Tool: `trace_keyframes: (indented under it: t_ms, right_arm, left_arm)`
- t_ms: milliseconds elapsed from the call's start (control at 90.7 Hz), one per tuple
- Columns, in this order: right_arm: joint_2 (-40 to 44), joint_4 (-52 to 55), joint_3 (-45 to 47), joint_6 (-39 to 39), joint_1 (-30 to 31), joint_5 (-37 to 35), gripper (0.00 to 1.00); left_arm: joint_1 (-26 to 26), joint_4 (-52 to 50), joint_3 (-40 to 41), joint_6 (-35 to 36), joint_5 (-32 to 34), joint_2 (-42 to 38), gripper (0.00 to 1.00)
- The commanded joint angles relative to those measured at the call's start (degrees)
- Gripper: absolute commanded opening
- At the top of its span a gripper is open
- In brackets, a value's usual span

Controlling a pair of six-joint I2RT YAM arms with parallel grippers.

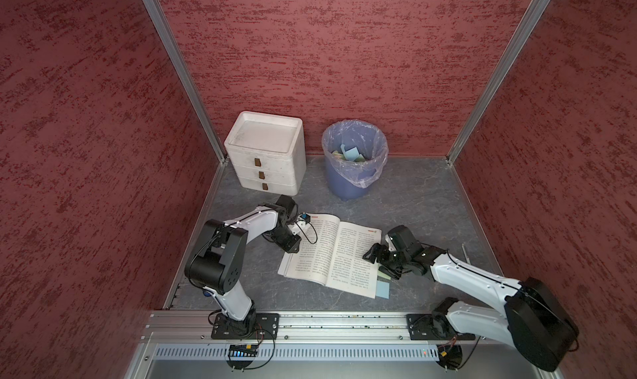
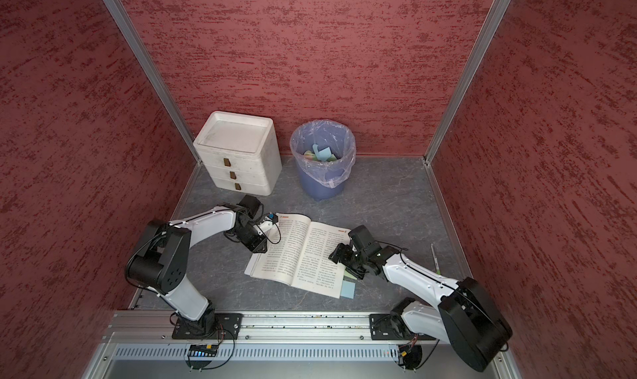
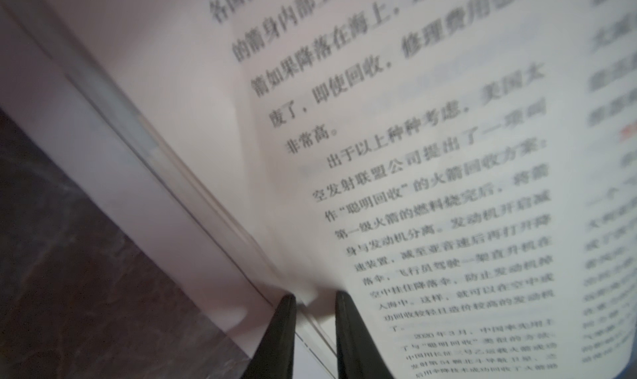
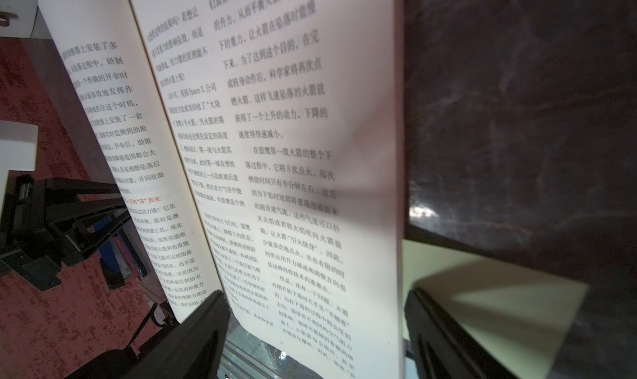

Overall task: Peel off the used sticky note
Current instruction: Turn the page of the book at the center of the board.

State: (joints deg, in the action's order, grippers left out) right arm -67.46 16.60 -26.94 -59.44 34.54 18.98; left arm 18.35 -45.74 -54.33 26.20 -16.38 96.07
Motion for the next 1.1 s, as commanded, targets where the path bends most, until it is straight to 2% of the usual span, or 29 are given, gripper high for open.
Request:
trace_keyframes:
  t_ms: [0,540,672,815,1091]
  right_arm:
    - [0.1,-2.8,0.8,-0.3,0.9,0.5,0.85]
    - [-5.4,-8.1,-5.6,-1.1,6.7,2.1,0.85]
    - [-8.5,-10.6,-8.8,-1.6,8.5,2.1,0.85]
    - [-13.5,-12.0,-14.7,-0.9,11.6,2.0,0.85]
    - [-22.2,-7.2,-33.6,4.6,20.0,0.0,0.88]
  left_arm:
    - [0.6,0.7,-0.2,-0.4,-0.6,1.0,0.23]
    - [1.3,0.9,-0.7,-0.6,-1.0,1.1,0.23]
    - [0.9,0.1,-0.9,-0.6,-3.2,0.5,0.22]
    - [-2.4,-2.4,-2.6,-0.8,-8.7,-0.7,0.22]
    - [-11.5,-6.9,-4.5,1.9,-13.2,-4.6,0.21]
